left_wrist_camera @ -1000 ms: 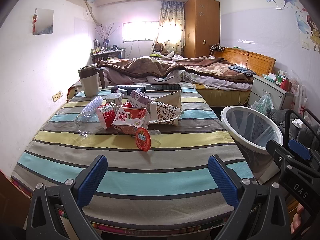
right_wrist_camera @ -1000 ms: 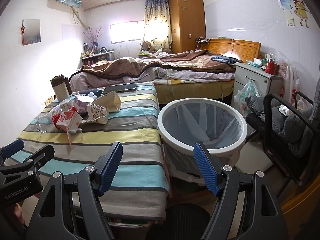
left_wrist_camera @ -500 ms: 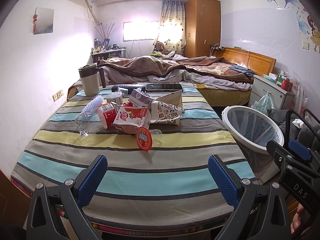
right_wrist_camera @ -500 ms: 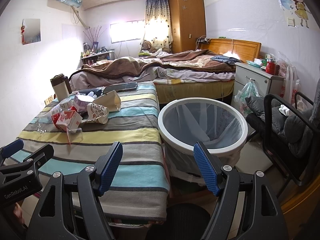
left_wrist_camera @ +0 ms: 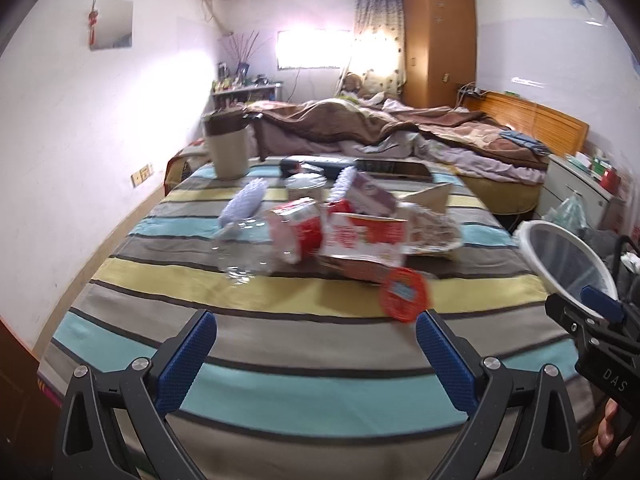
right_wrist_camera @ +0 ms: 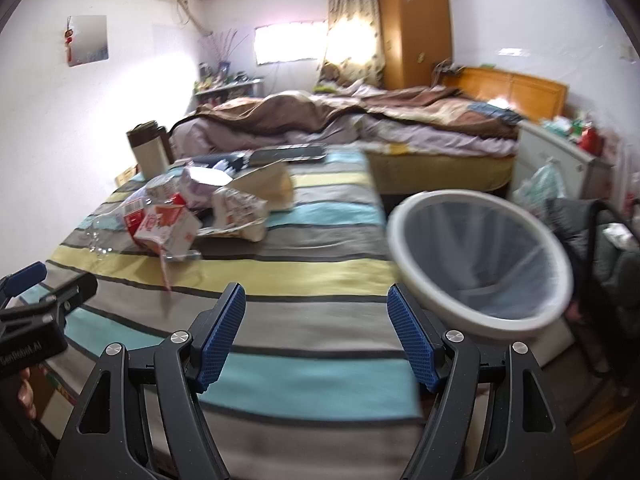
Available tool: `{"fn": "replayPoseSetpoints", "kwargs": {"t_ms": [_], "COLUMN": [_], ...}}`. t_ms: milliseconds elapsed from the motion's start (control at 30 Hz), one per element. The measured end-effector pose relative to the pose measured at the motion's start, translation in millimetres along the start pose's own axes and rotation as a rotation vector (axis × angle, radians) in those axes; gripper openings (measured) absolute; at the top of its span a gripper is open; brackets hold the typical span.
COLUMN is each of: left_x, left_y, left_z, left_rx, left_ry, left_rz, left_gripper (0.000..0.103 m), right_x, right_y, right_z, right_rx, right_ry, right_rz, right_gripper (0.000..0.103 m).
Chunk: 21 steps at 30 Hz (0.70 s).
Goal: Collect trash
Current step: 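Reach the right gripper to the red-lidded plastic cup and close on it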
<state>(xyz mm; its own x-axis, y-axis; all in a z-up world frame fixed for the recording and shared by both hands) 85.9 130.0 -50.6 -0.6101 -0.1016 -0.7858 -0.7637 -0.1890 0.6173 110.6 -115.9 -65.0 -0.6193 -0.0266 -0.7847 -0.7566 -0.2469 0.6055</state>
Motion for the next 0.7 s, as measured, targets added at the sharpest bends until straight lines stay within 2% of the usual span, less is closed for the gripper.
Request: {"fn": "replayPoseSetpoints", "kwargs": {"t_ms": [100,267,367,600,633,700], "left_x": [-6.5,-16.6,-22.0,-34.4,-36.2,-41.1], "left_y": [-12.3,-36.6,-45.7,-73.3,-77.9,-86.5], "left_z": [19.1,43.6,52.1,58.0,59.8,63.3], "left_rx": [-0.054,-0.036,-0.035,0.034,0.038,0.051], "left_ry": [-0.015,0.006,0.013,0.032,0.031,0.023], "left_rz": [-0.003,0.032,0.035,0.072,0.080,0.087], "left_gripper": [0.101,0.101,0.101,0.101,0.101,0.101], "right_x": [-1.7,-3.8,-4.2,-2.2,-1.6,-1.3], "right_y": [-16.1,-35.6,-46.5,-70.9,-72.5,-72.5], "right_z": [19.9,56.7,72.9,83.7,83.1,82.1], "right_rx": [-0.075,-0.204,-0.223,-0.206,-0.202,-0.212], "right_ry": [0.014,0.039,0.077,0.114,0.113,0.104], "right_rz": [0.028,0.068,0.099,0.180,0.194,0.203], "right_gripper": [0.075,0.075,0.075,0.074,0.072,0.051]}}
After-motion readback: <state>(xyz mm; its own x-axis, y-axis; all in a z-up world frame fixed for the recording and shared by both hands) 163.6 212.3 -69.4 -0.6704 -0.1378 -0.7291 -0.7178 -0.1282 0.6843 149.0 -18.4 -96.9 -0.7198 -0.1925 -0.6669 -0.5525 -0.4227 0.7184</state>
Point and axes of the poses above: each gripper's, at about its wrist camera, not at the fingertips, and y roughly against the way its jaws point, z to its left, x to its underside, the point moved 6 cm from there along -y, roughly the way its jaws point, and after that the axes turned 3 degrees about -x, right-handed, at the moved point
